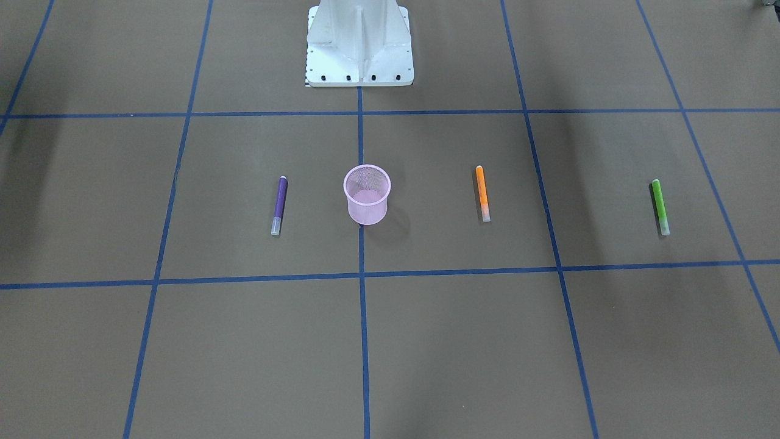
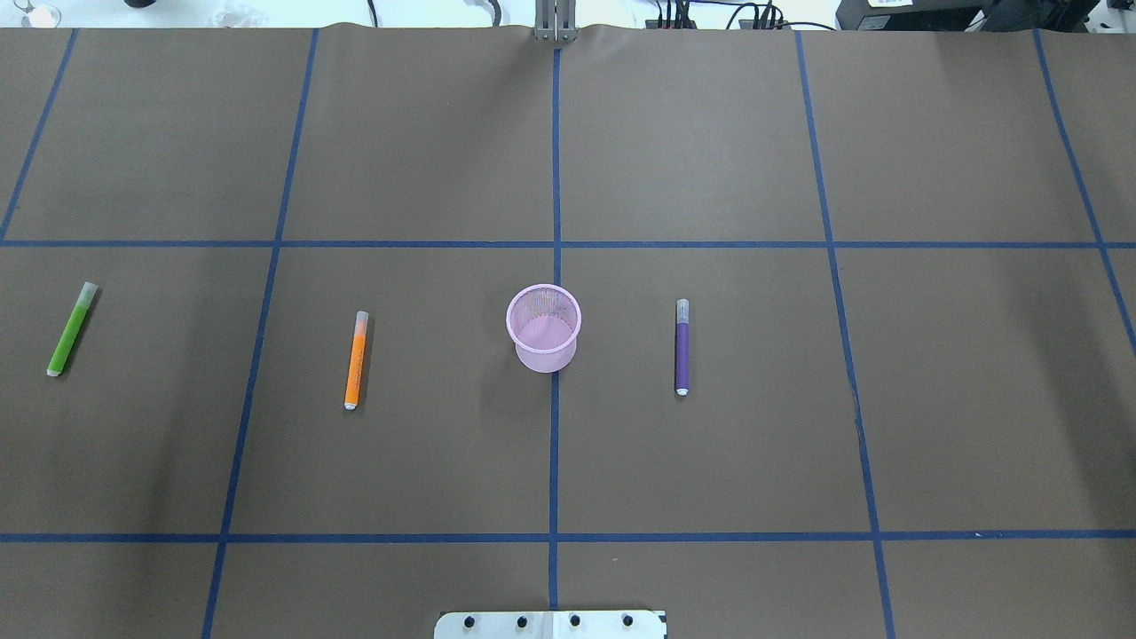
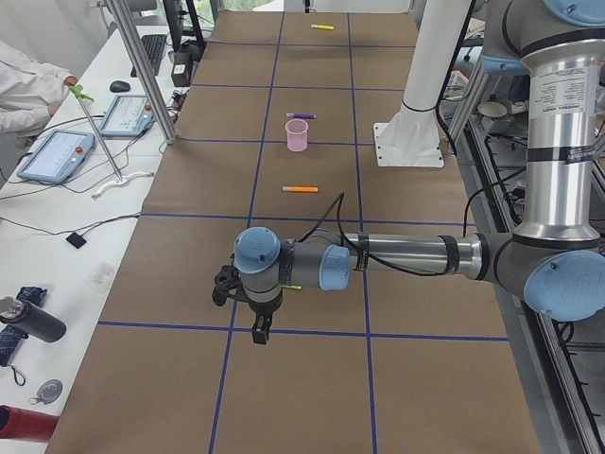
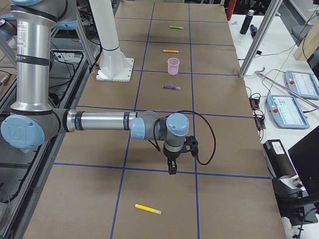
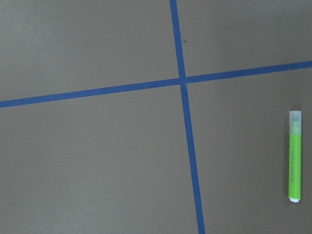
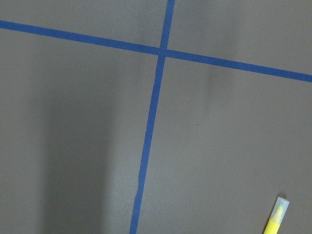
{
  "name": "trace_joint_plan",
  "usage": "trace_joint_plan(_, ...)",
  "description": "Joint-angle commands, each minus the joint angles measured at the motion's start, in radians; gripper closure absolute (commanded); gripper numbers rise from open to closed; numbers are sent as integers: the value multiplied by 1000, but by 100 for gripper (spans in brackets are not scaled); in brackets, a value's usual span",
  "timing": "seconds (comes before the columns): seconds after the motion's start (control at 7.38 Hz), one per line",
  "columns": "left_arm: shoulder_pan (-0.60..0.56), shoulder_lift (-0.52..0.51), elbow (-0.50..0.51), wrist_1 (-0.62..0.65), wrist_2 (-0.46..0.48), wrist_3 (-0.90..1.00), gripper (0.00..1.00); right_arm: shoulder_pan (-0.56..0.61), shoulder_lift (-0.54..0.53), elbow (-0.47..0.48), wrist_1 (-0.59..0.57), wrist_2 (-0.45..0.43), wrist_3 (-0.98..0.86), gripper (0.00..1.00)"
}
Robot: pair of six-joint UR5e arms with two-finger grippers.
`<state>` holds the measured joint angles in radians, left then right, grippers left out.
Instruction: Collect pens into pen holder
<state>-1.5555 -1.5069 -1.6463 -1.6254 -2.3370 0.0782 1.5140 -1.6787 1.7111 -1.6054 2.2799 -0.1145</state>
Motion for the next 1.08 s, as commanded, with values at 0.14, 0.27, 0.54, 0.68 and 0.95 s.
trace_joint_plan(0.14,0,1,-13,-4,-1,0,0,0,25,7,1,4,-1,0)
trace_joint_plan(0.27,0,2,-13,-4,1,0,0,0,36,7,1,3,1,0)
trace_joint_plan(0.54,0,-13,-13,-8,4,-15,0,0,74,16,1,0,7,0)
trace_joint_plan(0.68,0,-19,-30,-23,5,-11,0,0,98,30,1,-3,7,0)
trace_joint_plan(0.95,-2,-45,-36,-103,7,-11,0,5,157,27,1,-4,10,0)
